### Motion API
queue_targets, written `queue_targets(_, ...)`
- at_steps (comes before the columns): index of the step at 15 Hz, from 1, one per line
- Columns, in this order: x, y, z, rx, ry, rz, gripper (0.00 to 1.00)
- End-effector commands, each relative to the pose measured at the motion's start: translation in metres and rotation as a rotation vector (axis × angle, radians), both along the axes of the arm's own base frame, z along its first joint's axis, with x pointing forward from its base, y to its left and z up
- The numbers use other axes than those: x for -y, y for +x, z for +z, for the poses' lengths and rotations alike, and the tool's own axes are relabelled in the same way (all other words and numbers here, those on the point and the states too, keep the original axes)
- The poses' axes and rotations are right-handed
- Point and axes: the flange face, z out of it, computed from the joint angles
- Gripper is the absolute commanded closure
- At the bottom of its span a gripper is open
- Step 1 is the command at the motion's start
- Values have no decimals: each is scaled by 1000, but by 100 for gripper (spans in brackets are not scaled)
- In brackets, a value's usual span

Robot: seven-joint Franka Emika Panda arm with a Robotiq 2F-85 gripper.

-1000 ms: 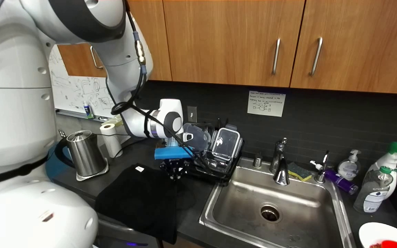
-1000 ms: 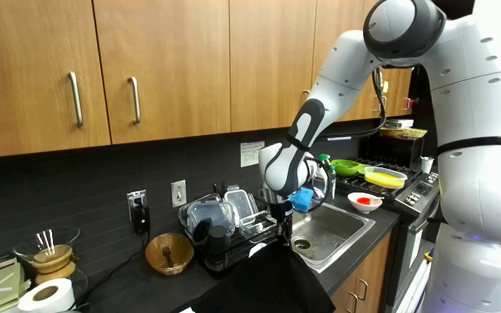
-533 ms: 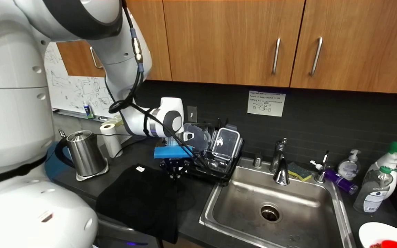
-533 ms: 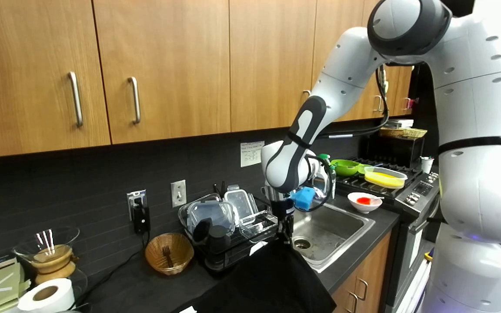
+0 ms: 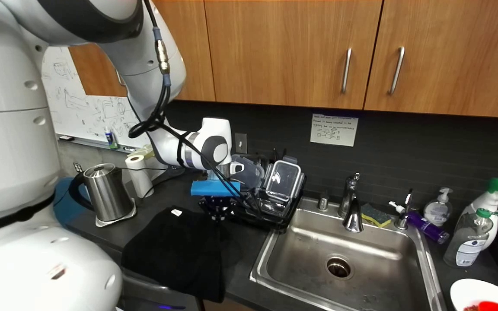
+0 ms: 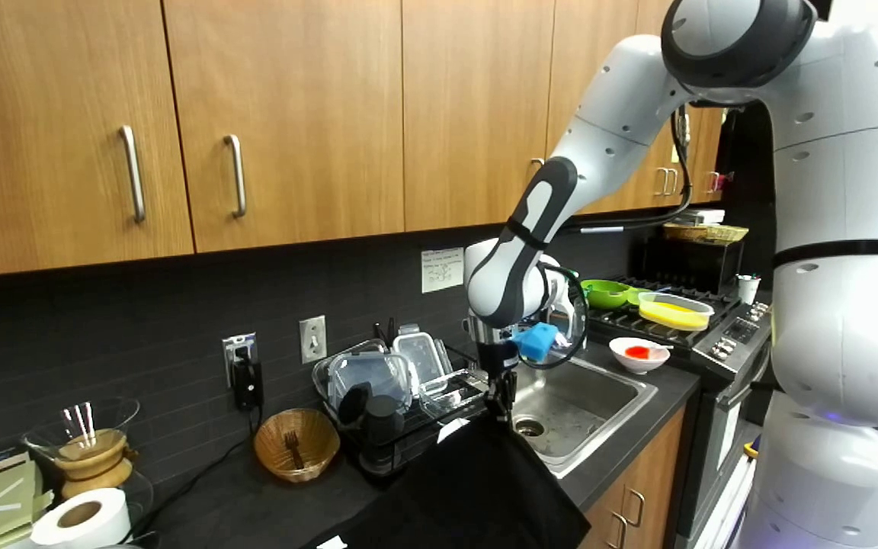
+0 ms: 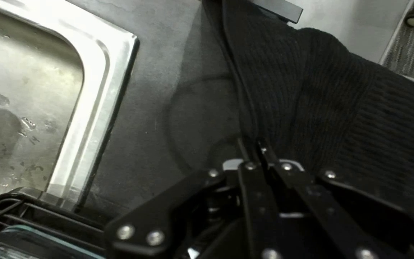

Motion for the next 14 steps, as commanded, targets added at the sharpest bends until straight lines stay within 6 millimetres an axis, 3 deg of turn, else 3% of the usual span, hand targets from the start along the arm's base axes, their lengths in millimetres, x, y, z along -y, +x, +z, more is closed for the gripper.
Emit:
queue_targets(1, 2, -8, 16, 24, 17, -2, 99)
queue_targets(14, -21, 6, 34, 8, 4, 18, 99)
